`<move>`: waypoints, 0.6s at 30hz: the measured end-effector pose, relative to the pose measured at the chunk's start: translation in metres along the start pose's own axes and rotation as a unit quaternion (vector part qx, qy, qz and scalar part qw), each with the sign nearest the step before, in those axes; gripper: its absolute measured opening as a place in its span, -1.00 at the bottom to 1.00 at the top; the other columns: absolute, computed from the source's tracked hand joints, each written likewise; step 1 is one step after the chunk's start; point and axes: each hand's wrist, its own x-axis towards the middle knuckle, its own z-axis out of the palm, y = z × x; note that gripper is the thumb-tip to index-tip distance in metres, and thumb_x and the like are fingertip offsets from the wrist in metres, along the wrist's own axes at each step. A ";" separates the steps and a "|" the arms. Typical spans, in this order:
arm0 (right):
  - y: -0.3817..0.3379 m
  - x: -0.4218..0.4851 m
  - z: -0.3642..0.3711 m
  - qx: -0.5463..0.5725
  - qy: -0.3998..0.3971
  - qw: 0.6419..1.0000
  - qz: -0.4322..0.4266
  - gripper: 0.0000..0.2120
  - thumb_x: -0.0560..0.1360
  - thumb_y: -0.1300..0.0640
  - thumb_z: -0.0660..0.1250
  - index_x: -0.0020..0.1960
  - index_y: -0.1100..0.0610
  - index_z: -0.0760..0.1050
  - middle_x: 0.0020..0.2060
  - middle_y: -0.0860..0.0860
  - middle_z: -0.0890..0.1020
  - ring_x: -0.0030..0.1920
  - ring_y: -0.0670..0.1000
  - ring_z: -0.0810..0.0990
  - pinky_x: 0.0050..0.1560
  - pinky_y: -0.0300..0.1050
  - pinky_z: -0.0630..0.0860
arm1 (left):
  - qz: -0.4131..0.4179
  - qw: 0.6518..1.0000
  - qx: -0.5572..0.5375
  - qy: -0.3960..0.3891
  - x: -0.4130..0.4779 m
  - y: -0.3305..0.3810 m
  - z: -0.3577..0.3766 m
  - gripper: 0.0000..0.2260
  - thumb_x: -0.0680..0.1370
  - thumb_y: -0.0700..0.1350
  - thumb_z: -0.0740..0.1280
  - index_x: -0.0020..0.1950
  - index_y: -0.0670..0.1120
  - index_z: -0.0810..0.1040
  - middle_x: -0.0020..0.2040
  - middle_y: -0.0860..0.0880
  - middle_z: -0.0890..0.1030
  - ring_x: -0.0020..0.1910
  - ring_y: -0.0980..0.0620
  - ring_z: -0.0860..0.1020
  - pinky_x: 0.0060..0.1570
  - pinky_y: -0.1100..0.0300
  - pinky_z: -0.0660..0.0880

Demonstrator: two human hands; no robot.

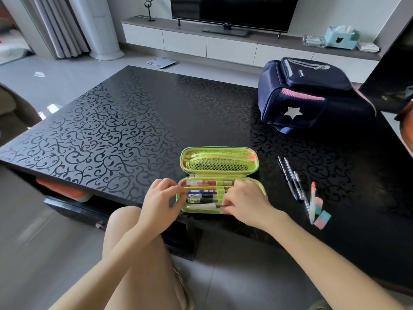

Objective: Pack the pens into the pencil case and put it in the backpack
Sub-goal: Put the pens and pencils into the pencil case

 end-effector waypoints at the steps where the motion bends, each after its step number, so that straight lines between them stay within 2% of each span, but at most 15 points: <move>1: -0.003 0.001 0.001 -0.001 0.001 1.000 -0.005 -0.78 0.49 -0.08 0.30 -0.04 0.02 0.63 -0.14 -0.04 0.62 -0.03 0.03 0.42 0.05 -0.06 0.34 | 0.000 1.000 -0.002 -0.007 -0.001 0.000 0.001 -0.86 0.45 -0.04 0.32 -0.12 -0.03 0.66 -0.21 0.03 0.55 -0.19 -0.01 0.46 -0.13 0.22 0.36; 6: -0.001 -0.002 0.002 0.087 0.042 0.995 0.032 -0.75 0.51 -0.05 0.30 0.09 0.03 0.60 -0.06 -0.06 0.64 -0.02 -0.01 0.41 -0.04 -0.12 0.36 | -0.037 0.999 -0.028 -0.007 -0.001 0.001 0.004 -0.85 0.46 -0.17 0.28 -0.06 -0.09 0.64 -0.16 0.00 0.57 -0.13 -0.06 0.48 -0.09 0.21 0.37; 9: 0.001 -0.002 0.005 0.107 0.058 0.992 0.018 -0.74 0.49 -0.01 0.35 0.17 -0.04 0.56 -0.10 -0.09 0.63 -0.09 -0.05 0.36 -0.11 -0.17 0.25 | -0.049 0.998 -0.039 -0.003 0.000 0.005 0.004 -0.79 0.51 -0.08 0.22 0.00 -0.10 0.62 -0.13 -0.01 0.58 -0.10 -0.06 0.48 -0.07 0.26 0.32; 13: 0.002 0.002 0.015 0.078 0.077 0.994 -0.023 -0.76 0.45 0.01 0.39 0.11 -0.05 0.61 -0.14 -0.04 0.60 -0.09 0.02 0.40 -0.04 -0.09 0.32 | -0.023 0.999 -0.035 -0.010 0.002 0.012 0.011 -0.73 0.49 0.05 0.21 -0.07 -0.04 0.65 -0.16 0.04 0.56 -0.12 -0.01 0.45 -0.10 0.22 0.35; 15: 0.003 0.004 0.022 0.041 0.107 0.992 -0.046 -0.77 0.38 0.04 0.47 0.03 -0.04 0.65 -0.23 -0.01 0.56 -0.16 0.08 0.46 -0.12 -0.04 0.40 | -0.012 0.999 -0.030 -0.020 0.003 0.015 0.016 -0.76 0.46 0.06 0.26 -0.14 -0.02 0.67 -0.18 0.04 0.56 -0.13 -0.02 0.47 -0.11 0.21 0.37; 18: 0.002 0.004 0.033 0.002 0.160 0.984 -0.075 -0.75 0.35 0.07 0.50 0.02 -0.06 0.65 -0.29 -0.01 0.52 -0.25 0.08 0.48 -0.26 -0.08 0.36 | 0.002 0.999 -0.023 -0.021 0.009 0.017 0.022 -0.78 0.45 0.05 0.28 -0.17 -0.02 0.67 -0.19 0.03 0.56 -0.14 -0.02 0.47 -0.12 0.20 0.38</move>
